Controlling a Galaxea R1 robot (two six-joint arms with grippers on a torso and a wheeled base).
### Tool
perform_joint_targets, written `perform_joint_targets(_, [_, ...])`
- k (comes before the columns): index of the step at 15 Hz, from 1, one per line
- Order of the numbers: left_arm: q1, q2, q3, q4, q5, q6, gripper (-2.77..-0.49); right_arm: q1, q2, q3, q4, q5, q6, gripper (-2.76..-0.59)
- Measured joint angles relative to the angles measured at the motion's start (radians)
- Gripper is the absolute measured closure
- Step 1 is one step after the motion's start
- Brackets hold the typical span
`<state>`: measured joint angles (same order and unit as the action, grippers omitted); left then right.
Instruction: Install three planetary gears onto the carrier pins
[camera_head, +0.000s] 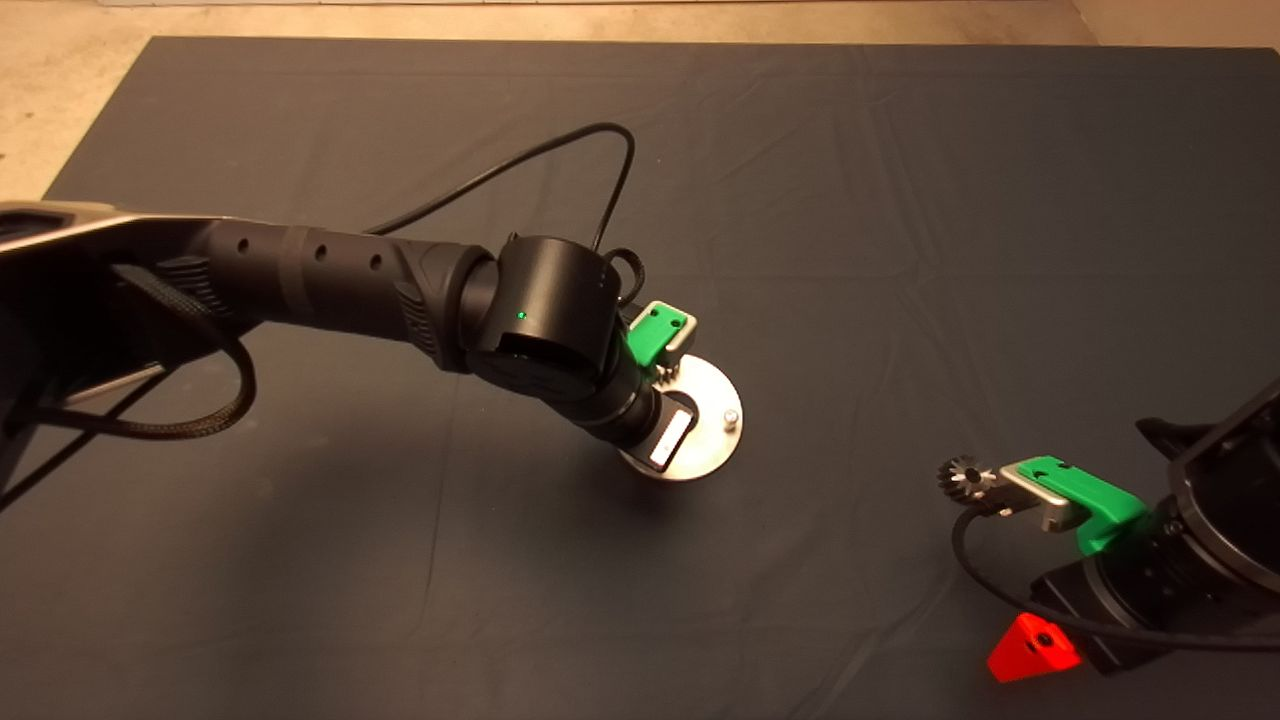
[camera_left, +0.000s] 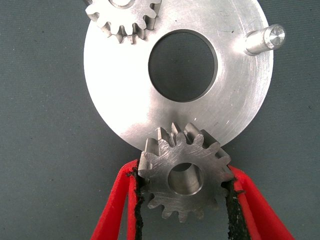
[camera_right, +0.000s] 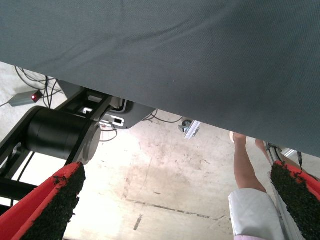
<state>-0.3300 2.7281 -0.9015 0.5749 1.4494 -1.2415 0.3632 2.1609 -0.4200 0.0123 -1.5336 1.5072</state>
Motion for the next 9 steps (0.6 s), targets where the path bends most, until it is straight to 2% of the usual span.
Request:
perform_joint_targets(2, [0.0,0.0,0.015,0.024,0.006,-0.001,-0.82,0.0,0.0,0.0,0.0,0.0,0.0,-2.76])
perform_joint_targets(9, [0.001,0.0,0.027,0.028,0.008,-0.002,-0.82,0.0,0.0,0.0,0.0,0.0,0.0,-2.76])
